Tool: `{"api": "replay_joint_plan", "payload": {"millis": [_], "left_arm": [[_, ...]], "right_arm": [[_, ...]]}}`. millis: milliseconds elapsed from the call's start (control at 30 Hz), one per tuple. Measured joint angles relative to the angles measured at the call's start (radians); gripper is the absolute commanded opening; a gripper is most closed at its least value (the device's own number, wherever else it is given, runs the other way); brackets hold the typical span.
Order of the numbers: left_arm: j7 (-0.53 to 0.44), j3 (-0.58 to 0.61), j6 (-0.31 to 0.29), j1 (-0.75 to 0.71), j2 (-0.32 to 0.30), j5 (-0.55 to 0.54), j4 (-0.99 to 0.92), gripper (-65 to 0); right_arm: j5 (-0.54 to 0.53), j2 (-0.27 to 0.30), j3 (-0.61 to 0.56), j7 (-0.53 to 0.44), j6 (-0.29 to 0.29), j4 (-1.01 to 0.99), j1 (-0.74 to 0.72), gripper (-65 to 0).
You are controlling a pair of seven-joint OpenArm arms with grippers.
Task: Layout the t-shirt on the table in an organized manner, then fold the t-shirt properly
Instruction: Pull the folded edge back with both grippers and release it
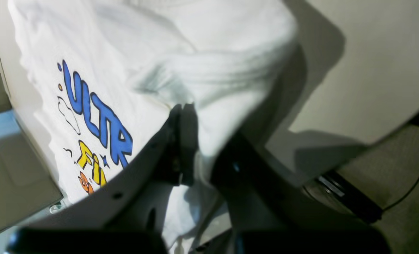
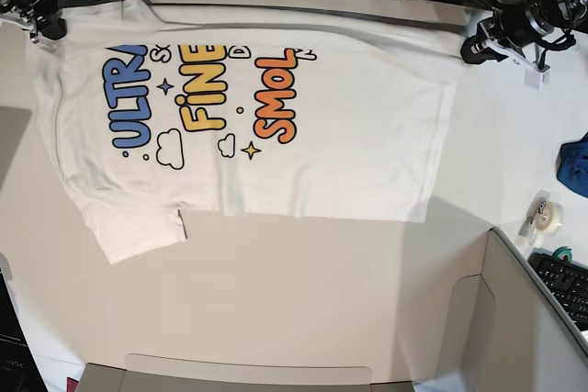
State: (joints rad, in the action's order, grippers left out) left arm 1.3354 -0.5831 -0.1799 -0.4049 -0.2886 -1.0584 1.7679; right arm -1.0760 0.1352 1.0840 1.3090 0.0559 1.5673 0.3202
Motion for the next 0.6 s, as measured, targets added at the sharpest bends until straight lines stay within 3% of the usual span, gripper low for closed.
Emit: {"api": "replay_joint_plan", "payload": {"millis": [67, 233, 333, 600], "left_arm": [[0.000, 0.000, 0.000, 0.003, 0.000, 0.000, 0.000, -58.7], [-0.001, -0.001, 0.000, 0.003, -0.003, 0.003, 0.000, -53.3], [-0.001, -0.002, 0.000, 0.000, -0.003, 0.003, 0.000, -50.0], [0.000, -0.006, 0.001, -0.001, -0.003, 0.003, 0.000, -47.3]], "right_arm": [[0.000, 0.000, 0.000, 0.000, 0.000, 0.000, 0.001, -64.9], [-0.013, 0.000, 0.000, 0.000, 0.007, 0.003, 0.004, -46.9], [-0.025, 0.004, 0.000, -0.003, 0.008, 0.009, 0.018, -40.1], [-0.062, 0.034, 0.002, -0.003, 0.007, 0.009, 0.087, -39.2]]}}
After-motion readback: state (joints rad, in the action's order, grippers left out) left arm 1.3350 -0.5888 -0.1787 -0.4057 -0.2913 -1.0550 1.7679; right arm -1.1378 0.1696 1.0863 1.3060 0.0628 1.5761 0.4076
